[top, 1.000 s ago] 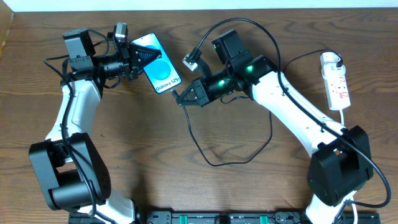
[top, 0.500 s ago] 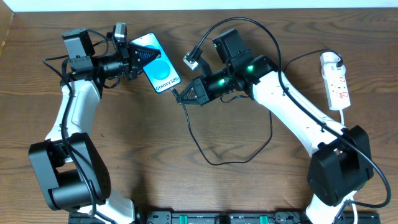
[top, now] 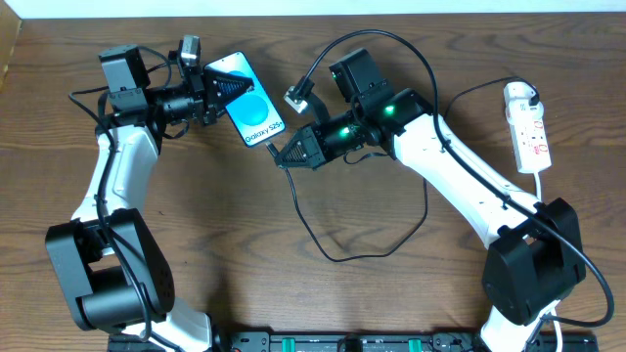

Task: Plug charger to phone and switch on socket
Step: 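Push the plug into the phone's port with the right gripper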

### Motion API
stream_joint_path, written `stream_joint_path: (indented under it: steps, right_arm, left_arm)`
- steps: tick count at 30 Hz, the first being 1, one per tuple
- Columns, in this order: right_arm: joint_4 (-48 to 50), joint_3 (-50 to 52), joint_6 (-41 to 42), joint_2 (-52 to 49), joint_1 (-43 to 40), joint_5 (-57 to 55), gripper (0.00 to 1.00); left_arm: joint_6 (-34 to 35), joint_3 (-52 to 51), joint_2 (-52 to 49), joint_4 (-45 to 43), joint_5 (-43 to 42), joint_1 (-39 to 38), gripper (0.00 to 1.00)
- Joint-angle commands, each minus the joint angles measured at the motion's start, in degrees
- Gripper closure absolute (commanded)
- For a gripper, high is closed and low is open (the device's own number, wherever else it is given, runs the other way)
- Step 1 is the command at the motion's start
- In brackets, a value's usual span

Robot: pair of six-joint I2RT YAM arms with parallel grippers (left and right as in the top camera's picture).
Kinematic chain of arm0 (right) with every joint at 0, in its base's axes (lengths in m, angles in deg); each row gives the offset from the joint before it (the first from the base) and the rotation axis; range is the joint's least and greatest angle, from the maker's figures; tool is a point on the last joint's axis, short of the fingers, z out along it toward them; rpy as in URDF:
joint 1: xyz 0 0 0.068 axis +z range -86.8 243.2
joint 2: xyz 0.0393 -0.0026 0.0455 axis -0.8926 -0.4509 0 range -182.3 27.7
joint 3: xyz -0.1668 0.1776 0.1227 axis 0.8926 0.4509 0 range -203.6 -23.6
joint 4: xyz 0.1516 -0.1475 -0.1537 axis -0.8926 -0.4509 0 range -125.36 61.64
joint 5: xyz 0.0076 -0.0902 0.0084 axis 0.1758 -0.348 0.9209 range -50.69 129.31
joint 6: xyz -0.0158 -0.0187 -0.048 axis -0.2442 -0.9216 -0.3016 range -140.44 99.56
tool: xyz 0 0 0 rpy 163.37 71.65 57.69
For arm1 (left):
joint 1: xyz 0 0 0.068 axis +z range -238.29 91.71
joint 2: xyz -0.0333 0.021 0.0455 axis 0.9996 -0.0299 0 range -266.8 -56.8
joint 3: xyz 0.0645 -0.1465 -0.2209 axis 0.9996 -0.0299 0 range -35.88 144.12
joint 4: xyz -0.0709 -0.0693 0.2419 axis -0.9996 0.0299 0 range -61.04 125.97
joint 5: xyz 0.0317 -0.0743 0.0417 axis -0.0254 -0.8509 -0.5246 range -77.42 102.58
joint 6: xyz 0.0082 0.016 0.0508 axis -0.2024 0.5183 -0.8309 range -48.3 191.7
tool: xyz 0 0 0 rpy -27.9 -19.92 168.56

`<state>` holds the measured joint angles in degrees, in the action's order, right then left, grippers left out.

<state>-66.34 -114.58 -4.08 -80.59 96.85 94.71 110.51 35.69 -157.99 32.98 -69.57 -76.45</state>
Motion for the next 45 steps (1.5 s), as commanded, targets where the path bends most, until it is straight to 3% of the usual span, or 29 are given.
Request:
stream_joint_path:
  steps: [1,45]
  right_arm:
    - [-0.4,-0.1,0.6,0.2,0.2,-0.8,0.99]
    - [1.4,-0.1,0.3,0.2,-1.0,1.7,0.99]
  left_arm:
    - [0.2,1.0,1.2,-0.4,-1.8,-0.2,0.93]
    - [0.2,1.0,1.2,-0.4,-1.8,-2.0,0.93]
